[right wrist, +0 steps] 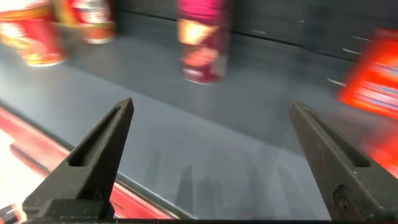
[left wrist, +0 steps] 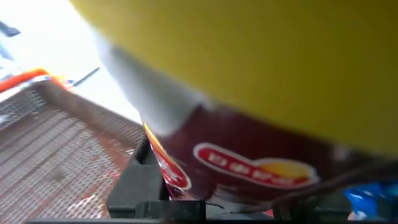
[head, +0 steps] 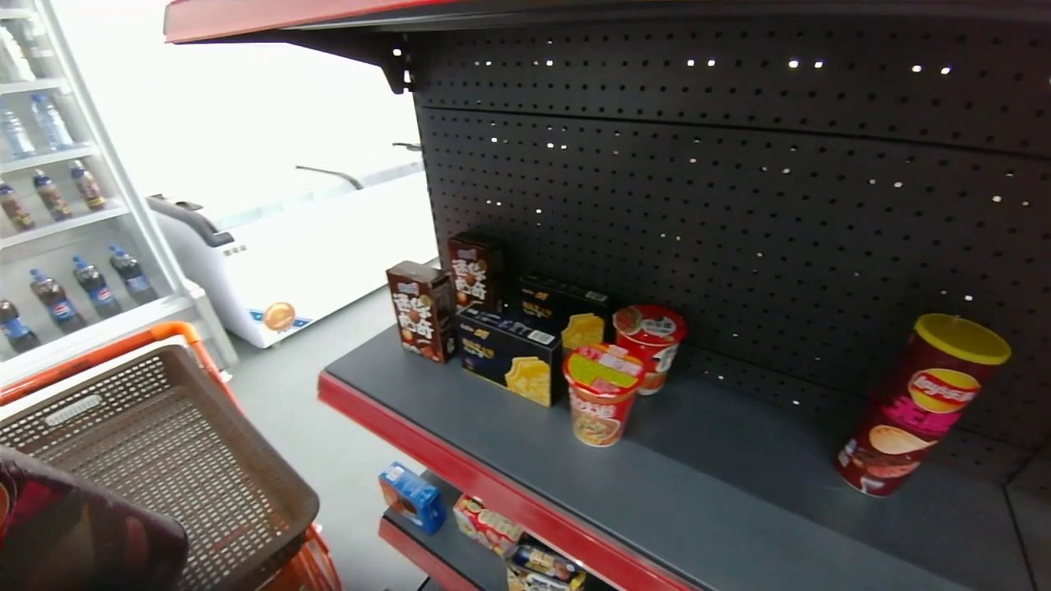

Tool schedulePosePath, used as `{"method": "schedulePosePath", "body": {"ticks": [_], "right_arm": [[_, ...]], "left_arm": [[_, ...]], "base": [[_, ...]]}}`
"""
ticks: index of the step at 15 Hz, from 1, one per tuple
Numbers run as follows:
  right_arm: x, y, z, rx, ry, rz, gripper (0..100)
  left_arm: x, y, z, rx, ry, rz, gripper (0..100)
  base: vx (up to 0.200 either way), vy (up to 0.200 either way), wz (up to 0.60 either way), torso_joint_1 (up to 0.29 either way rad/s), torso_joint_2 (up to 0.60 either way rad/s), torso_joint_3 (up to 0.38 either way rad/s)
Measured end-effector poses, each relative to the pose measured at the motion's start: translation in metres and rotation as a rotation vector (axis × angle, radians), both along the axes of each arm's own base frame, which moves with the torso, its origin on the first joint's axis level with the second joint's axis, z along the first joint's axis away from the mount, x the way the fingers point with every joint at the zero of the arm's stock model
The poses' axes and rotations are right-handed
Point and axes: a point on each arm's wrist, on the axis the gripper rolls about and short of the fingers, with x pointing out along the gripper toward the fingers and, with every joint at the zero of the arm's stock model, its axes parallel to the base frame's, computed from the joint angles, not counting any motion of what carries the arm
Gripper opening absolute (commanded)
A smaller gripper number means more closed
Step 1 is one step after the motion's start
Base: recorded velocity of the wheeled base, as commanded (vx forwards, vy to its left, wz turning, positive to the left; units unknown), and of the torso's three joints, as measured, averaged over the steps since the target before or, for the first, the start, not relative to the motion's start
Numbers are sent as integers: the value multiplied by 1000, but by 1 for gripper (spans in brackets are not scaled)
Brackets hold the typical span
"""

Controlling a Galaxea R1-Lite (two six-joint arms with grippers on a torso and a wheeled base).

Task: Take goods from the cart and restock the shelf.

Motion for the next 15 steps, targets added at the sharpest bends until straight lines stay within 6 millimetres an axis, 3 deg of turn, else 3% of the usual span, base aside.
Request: {"method": "schedulePosePath", "body": {"ticks": [9,15], "right_arm": [[0,0,0,0,1,0,100],[0,0,0,0,1,0,100]], "left_arm": [[-3,-3,-6,-17,6,-64,0],[-3,-5,-9,-18,19,-114,0]], "base": [[0,0,-600,3,2,2],[0,0,0,0,0,0]]}}
